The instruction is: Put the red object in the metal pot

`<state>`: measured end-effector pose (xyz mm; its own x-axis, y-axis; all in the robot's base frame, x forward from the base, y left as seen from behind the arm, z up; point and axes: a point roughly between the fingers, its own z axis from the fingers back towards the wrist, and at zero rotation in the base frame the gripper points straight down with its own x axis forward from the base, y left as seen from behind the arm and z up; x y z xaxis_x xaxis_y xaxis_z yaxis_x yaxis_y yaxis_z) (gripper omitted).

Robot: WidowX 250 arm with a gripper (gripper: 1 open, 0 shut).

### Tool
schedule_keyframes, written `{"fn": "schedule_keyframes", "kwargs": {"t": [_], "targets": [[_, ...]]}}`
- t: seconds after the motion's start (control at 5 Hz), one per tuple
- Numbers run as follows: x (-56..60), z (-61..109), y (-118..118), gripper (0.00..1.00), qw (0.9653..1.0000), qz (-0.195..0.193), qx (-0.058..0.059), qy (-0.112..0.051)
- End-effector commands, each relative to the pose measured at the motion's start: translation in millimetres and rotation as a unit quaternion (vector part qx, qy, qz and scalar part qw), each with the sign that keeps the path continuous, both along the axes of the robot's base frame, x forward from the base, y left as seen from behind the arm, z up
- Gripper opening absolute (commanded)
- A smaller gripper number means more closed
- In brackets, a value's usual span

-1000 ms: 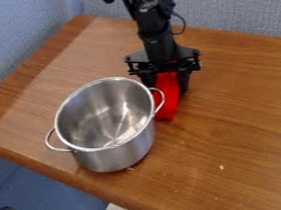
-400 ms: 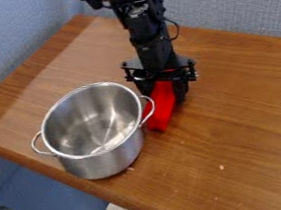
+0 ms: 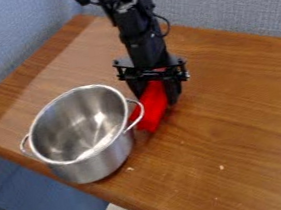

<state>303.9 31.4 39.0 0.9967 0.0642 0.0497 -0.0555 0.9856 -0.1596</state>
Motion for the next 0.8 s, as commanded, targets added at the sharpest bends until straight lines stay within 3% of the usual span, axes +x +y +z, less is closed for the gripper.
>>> {"fn": "schedule_keyframes", "kwargs": {"t": [0.0, 0.2, 0.6], "targets": [[13.4, 42.4, 16.1, 0.00, 0.9973, -0.042, 0.019, -0.058], [12.4, 59.5, 27.8, 0.00, 0.9965, -0.022, 0.020, -0.078], [25.0, 28.6, 20.6, 0.00, 0.9952, 0.005, 0.061, -0.077]]}}
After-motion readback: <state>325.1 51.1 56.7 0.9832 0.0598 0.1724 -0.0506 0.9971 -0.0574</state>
